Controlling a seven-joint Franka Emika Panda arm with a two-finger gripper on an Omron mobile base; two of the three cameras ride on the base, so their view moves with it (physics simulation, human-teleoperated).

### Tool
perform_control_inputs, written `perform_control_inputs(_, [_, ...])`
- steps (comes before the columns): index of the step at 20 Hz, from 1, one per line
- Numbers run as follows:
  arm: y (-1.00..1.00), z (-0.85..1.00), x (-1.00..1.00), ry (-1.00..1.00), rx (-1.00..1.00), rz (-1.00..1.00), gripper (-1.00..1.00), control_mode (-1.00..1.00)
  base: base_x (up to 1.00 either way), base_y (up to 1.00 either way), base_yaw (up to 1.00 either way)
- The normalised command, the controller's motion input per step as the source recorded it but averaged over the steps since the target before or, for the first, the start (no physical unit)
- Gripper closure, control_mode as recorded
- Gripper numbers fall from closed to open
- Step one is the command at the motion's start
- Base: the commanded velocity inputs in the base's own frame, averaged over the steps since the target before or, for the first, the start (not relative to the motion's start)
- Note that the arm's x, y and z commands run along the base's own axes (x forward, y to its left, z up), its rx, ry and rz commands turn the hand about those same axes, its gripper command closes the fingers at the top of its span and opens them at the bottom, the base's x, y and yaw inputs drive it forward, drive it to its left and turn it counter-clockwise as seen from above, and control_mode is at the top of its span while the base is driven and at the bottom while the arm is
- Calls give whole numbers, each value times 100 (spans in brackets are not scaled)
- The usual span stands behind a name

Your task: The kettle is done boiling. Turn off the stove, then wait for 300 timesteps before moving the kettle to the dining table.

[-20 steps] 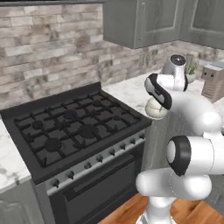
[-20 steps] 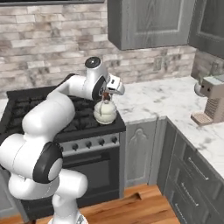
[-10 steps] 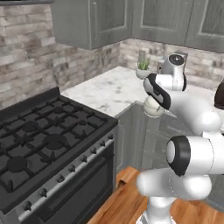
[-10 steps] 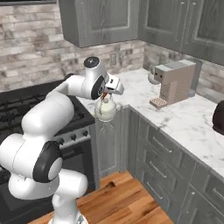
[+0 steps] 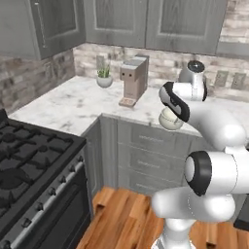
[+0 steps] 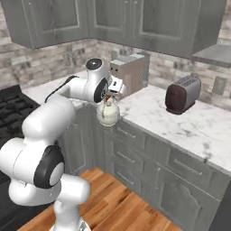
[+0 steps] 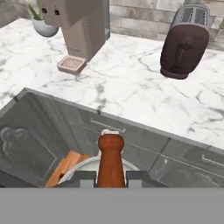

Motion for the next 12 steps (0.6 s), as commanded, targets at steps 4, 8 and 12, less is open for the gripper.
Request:
perform_control_inputs(4, [0,0,0,0,0,0,100,100,-35,-27,-48])
perform_control_inputs(8, [0,0,0,0,0,0,100,100,-36,-28,-49])
perform_control_inputs(12, [0,0,0,0,0,0,100,100,-34,-28,-49])
